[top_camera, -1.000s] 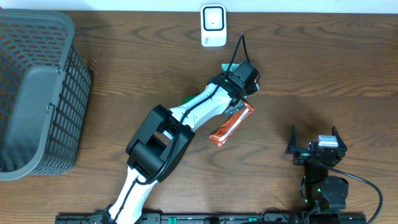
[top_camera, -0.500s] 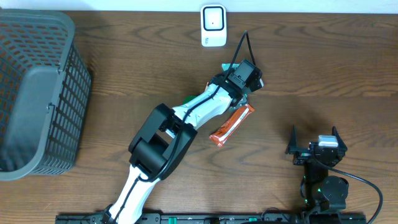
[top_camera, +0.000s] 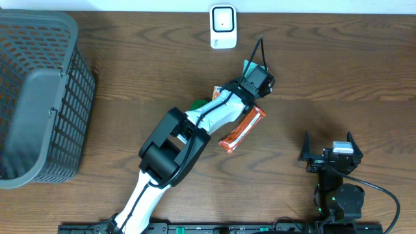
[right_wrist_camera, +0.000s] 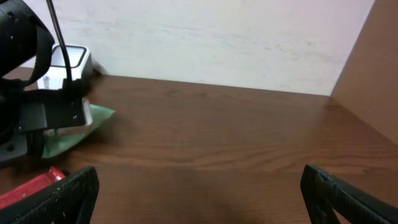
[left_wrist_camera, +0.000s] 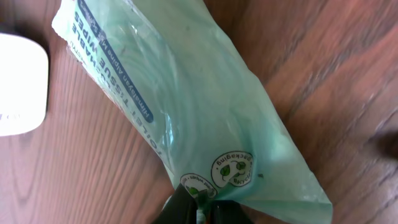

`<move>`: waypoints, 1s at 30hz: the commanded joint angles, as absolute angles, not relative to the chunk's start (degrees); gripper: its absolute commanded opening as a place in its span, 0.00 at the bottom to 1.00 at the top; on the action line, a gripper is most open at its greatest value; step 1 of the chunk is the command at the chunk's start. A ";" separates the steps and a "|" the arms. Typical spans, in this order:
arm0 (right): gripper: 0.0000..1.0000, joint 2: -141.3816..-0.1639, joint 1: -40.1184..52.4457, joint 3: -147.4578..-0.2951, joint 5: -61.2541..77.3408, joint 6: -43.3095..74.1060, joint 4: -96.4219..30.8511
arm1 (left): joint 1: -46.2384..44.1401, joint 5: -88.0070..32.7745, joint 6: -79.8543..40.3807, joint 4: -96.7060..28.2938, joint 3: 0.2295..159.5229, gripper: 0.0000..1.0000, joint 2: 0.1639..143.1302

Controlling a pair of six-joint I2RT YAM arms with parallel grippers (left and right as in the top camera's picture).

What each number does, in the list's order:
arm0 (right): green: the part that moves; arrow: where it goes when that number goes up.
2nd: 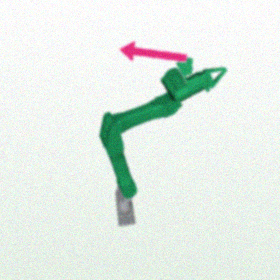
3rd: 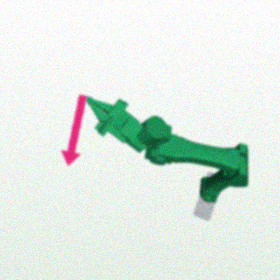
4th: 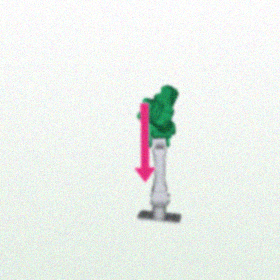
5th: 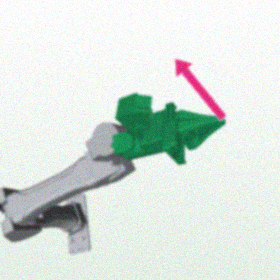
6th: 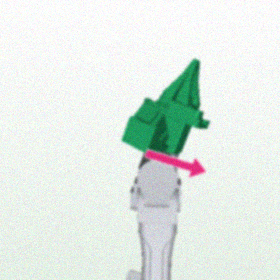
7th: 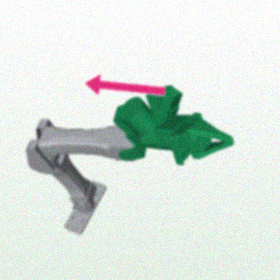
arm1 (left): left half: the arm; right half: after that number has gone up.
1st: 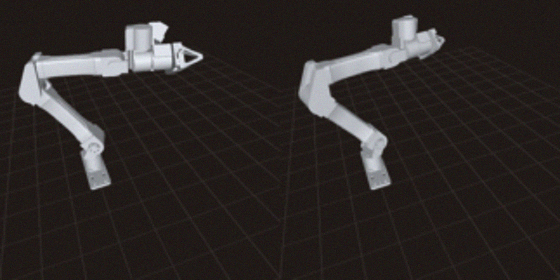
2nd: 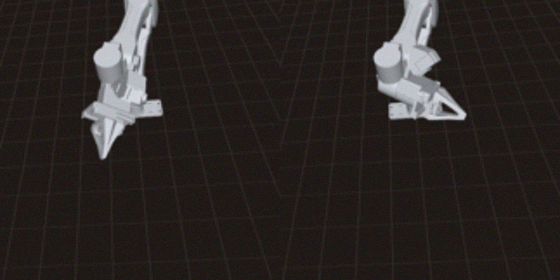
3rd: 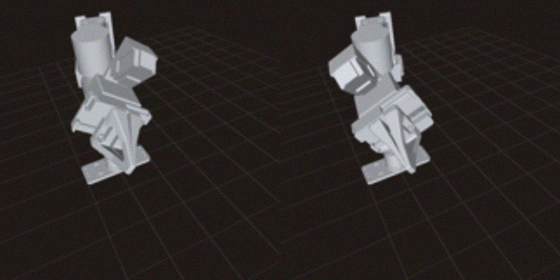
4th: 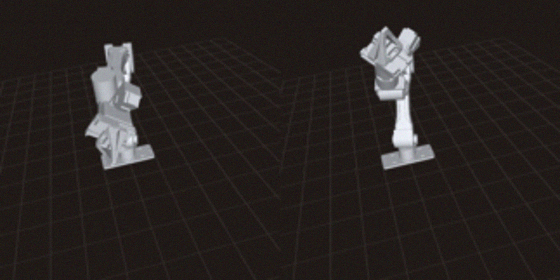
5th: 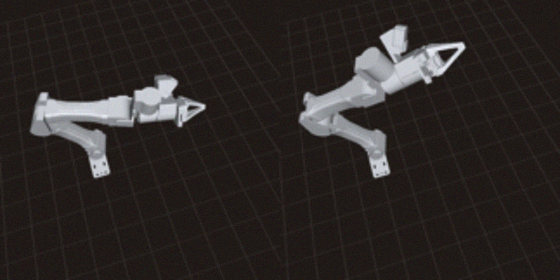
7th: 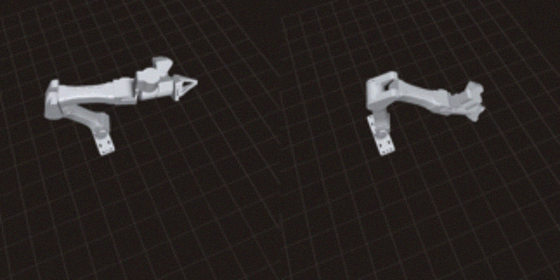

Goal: Scan the item barcode
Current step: 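Hold the wipes pack under the scanner with the left gripper, then lower the wipes pack beside the snack bar and open the left gripper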

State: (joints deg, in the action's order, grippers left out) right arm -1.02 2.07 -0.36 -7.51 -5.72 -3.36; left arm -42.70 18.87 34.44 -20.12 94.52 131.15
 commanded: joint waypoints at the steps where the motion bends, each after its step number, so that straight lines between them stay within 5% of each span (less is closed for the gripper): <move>1: 0.99 -0.91 2.20 -0.32 -7.86 -6.48 -3.55 | -43.72 22.50 34.06 -21.58 94.37 0.07 129.38; 9: 0.99 -0.91 2.20 -0.32 -7.86 -6.48 -3.55 | -44.86 9.32 28.05 -25.61 94.37 0.07 118.72; 22: 0.99 -0.91 2.20 -0.32 -7.86 -6.48 -3.55 | -35.48 -55.44 3.38 -27.81 94.32 0.08 113.78; 29: 0.99 -0.91 2.20 -0.32 -7.86 -6.48 -3.53 | -32.32 -63.00 -4.45 -28.10 94.28 0.08 116.77; 30: 0.99 -0.91 2.20 -0.32 -7.86 -6.48 -3.55 | -32.05 -62.43 -4.38 -28.34 94.28 0.14 116.92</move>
